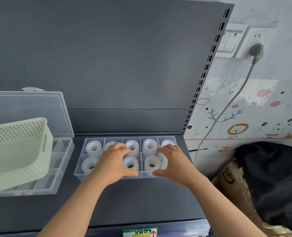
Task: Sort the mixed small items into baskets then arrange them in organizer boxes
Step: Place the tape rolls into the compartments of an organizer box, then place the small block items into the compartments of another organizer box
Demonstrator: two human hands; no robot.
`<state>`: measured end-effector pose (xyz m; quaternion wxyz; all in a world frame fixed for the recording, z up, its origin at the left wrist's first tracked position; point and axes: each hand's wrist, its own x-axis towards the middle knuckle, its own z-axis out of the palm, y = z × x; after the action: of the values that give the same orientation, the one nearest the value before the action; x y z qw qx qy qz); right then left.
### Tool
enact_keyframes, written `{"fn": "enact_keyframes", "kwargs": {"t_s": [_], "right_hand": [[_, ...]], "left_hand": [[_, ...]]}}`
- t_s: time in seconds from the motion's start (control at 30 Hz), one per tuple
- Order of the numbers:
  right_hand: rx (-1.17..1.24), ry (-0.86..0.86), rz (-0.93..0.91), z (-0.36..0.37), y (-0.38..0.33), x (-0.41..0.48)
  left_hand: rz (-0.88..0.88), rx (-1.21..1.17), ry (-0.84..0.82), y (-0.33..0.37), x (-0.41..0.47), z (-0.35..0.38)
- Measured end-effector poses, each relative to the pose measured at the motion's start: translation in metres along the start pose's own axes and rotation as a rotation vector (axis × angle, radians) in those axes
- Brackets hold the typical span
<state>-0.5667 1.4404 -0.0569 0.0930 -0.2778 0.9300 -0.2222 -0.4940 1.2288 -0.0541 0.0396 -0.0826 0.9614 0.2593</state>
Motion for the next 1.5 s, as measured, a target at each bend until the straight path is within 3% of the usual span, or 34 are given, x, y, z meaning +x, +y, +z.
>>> {"fn": "enact_keyframes", "kwargs": {"t_s": [0.13,0.3,0.53,0.7,0.93,1.2,1.37,1.5], "right_hand": [[-0.051,-0.009,0.012,-0.001,-0.009,0.007],[-0.05,0.063,-0.078,-0.001,-0.047,0.019],[0.04,0.099,-0.286,0.021,-0.169,0.044],[0.087,0.039,-0.265,0.053,-0.262,0.057],[0.07,-0.01,-0.018,0.109,-0.32,0.073],[0.122,0.082,0.082,0.126,-0.343,0.072],[0.118,0.133,-0.055,0.12,-0.378,0.081],[0.152,0.132,-0.22,0.124,-0.435,0.097]], "left_hand": [[0.021,-0.004,0.024,0.0,0.005,-0.005],[0.03,0.031,0.176,-0.012,-0.012,-0.031],[-0.04,0.088,0.451,-0.084,-0.076,-0.105],[-0.22,0.116,0.566,-0.171,-0.13,-0.153],[-0.432,0.182,0.518,-0.278,-0.173,-0.194],[-0.443,-0.098,0.45,-0.315,-0.189,-0.2],[-0.455,-0.145,0.586,-0.322,-0.214,-0.222],[-0.561,-0.094,0.74,-0.338,-0.254,-0.25]]}}
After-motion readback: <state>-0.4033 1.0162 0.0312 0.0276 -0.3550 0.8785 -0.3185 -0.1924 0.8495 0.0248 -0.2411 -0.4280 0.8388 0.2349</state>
